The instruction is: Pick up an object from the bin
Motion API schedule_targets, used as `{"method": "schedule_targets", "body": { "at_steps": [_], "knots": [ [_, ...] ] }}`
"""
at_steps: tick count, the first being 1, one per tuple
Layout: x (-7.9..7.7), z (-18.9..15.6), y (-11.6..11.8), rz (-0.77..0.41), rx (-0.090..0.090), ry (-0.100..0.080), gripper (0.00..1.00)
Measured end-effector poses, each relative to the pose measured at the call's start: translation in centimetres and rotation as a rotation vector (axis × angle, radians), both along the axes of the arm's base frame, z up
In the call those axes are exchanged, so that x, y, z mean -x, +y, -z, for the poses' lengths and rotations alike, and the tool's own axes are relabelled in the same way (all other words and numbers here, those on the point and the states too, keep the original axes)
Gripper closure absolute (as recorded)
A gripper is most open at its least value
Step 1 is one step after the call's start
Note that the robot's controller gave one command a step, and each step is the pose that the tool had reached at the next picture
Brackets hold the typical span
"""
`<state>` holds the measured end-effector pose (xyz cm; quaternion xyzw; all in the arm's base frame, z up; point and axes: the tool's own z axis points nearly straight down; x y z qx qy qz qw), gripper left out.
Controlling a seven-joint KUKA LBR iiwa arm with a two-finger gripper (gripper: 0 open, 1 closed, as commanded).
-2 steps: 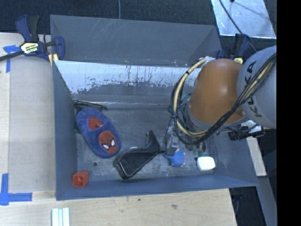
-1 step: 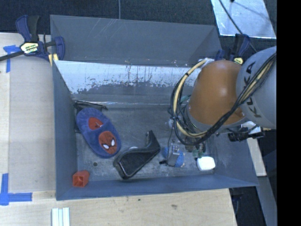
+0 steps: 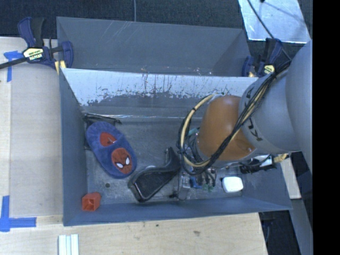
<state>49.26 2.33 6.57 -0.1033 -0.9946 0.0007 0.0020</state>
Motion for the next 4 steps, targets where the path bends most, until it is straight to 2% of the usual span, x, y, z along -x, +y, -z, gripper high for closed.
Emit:
{"method": "schedule_targets", "body": {
  "at_steps": [1,2,3,4],
  "knots": [
    [-8.5,-0.9,1.4,0.017,0.001,-0.011,0.0],
    [-5.2,-7.5,1.2,0.075,-0.002,-0.012,0.0],
    [0.9,-2.9,-4.9,0.171,0.004,0.003,0.0],
    [0.4,-3.2,-4.5,0.163,0.0,-0.011,1.0]
  ]
}}
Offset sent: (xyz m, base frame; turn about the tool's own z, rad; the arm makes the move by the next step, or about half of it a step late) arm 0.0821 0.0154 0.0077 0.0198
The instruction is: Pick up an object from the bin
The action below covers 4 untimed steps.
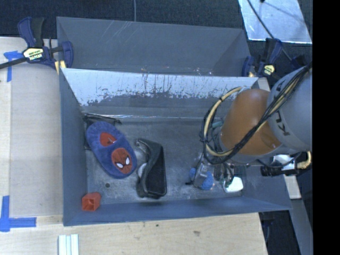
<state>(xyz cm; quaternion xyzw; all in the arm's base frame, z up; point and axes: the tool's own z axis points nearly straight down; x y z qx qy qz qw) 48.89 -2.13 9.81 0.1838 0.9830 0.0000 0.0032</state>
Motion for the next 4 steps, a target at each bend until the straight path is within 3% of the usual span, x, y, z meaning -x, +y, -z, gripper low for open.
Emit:
{"method": "schedule_targets", "body": {
  "at_steps": [1,2,3,4],
  "knots": [
    [-0.8,-9.2,-0.8,-0.003,0.0,-0.004,1.0],
    [-1.4,-2.6,3.1,-0.341,-0.001,0.008,1.0],
    [-1.5,-2.8,3.0,-0.339,0.0,0.005,0.0],
    [-4.1,-7.4,-5.2,-0.154,0.004,-0.001,0.0]
  ]
}}
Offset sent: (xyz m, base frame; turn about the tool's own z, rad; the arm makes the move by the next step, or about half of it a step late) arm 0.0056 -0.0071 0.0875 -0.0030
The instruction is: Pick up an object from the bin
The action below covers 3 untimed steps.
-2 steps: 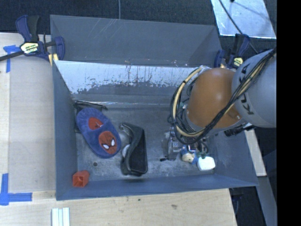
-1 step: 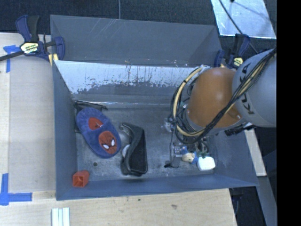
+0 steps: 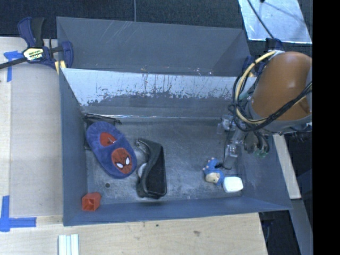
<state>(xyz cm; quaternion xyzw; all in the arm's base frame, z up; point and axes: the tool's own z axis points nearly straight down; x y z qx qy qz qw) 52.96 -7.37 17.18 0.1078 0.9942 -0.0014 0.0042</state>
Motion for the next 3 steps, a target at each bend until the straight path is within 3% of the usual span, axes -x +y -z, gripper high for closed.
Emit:
{"method": "schedule_targets", "body": {
  "at_steps": [1,2,3],
  "knots": [
    [3.3,6.2,-2.5,-0.367,-0.002,0.012,0.0],
    [0.2,10.4,-1.6,-0.407,-0.002,0.007,0.0],
    [0.2,10.1,-1.7,-0.406,-0.001,0.005,1.0]
  ]
}}
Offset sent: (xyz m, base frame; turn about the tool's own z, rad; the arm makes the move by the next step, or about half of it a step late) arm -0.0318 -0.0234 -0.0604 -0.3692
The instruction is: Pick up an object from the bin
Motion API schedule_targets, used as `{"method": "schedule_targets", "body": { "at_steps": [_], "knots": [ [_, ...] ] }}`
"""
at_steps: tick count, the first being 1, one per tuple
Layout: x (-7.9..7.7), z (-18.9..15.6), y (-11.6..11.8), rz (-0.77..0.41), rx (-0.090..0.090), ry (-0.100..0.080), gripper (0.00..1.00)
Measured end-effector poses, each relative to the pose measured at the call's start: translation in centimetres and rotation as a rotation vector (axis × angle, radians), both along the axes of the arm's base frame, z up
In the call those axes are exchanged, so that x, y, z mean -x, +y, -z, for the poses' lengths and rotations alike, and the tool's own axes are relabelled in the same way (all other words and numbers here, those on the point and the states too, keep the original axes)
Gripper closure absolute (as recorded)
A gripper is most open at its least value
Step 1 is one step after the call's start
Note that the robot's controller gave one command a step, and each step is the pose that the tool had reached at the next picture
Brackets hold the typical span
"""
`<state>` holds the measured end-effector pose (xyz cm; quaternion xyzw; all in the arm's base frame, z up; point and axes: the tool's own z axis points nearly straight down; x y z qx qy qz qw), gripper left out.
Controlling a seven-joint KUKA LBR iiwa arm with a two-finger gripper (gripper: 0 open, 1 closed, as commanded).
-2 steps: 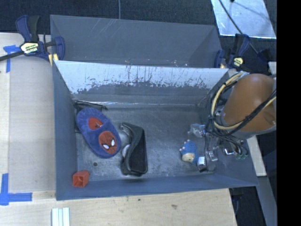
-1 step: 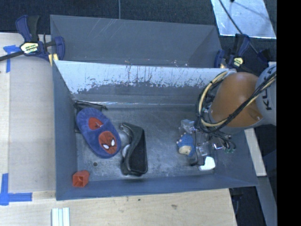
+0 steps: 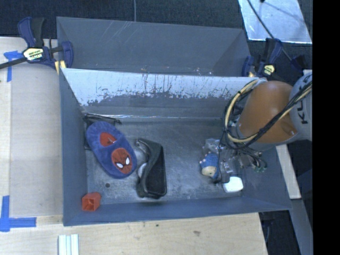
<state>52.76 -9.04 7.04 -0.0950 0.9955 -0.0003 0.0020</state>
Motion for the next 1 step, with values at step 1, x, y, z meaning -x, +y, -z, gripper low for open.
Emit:
{"method": "schedule_targets", "body": {
  "at_steps": [1],
  "knots": [
    [-3.28,-17.47,0.04,0.013,0.002,-0.01,1.0]
  ]
}}
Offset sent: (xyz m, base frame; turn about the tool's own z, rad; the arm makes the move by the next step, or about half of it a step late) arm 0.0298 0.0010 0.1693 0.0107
